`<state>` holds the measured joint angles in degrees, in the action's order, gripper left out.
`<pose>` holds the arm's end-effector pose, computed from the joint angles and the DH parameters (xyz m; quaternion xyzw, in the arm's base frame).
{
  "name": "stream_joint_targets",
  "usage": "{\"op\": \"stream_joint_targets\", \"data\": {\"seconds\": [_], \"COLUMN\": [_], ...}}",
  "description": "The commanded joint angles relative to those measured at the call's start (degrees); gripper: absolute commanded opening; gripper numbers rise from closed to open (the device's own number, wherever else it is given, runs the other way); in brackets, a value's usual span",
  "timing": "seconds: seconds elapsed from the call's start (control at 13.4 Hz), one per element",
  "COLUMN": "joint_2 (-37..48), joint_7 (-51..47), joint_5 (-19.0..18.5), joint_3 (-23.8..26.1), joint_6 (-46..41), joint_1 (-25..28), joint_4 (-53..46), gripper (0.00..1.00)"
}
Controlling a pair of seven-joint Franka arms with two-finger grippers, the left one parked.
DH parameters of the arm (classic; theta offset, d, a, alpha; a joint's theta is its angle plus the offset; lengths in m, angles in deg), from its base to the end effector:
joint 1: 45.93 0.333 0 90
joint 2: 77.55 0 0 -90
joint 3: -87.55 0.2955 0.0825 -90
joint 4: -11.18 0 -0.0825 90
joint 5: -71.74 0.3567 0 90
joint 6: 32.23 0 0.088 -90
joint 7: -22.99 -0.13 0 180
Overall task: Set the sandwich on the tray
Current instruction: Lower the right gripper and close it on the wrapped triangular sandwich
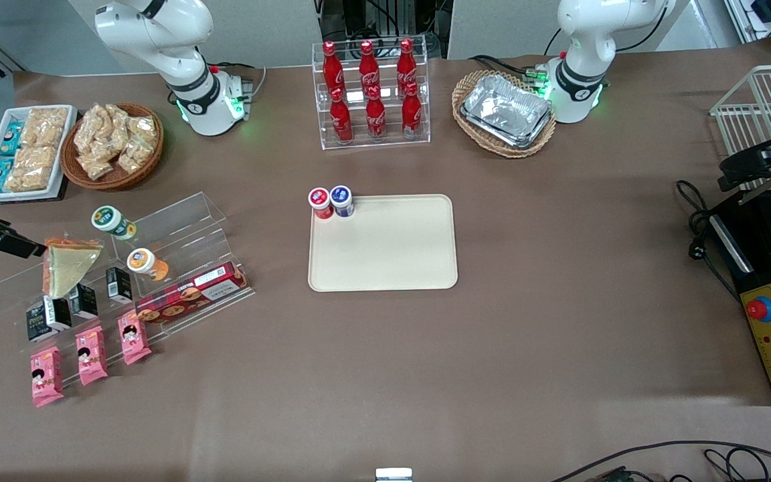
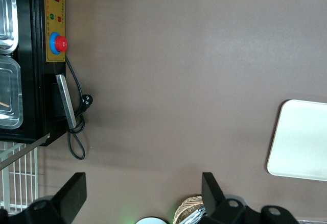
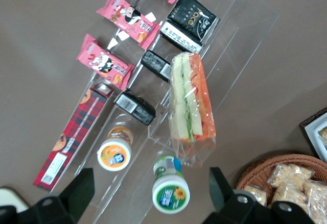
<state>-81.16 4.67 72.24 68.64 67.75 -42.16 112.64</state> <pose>0.5247 -0.1376 0.4741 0.9565 -0.2886 -0.0425 0.0071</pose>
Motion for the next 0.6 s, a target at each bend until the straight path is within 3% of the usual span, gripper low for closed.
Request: {"op": "stream_joint_targets", "data": {"seconds": [0.0, 0.52], "joint_2": [2.29, 1.41], "joint_7": [-1.02, -0.93], "joint_5": [-1.64, -5.25], "joint_3": [0.09, 0.01], "joint_6": [6.71, 10.41], "joint_1": [0.01, -0.16], "joint_4": [7.77, 11.65], "gripper": [1.0, 1.0]}}
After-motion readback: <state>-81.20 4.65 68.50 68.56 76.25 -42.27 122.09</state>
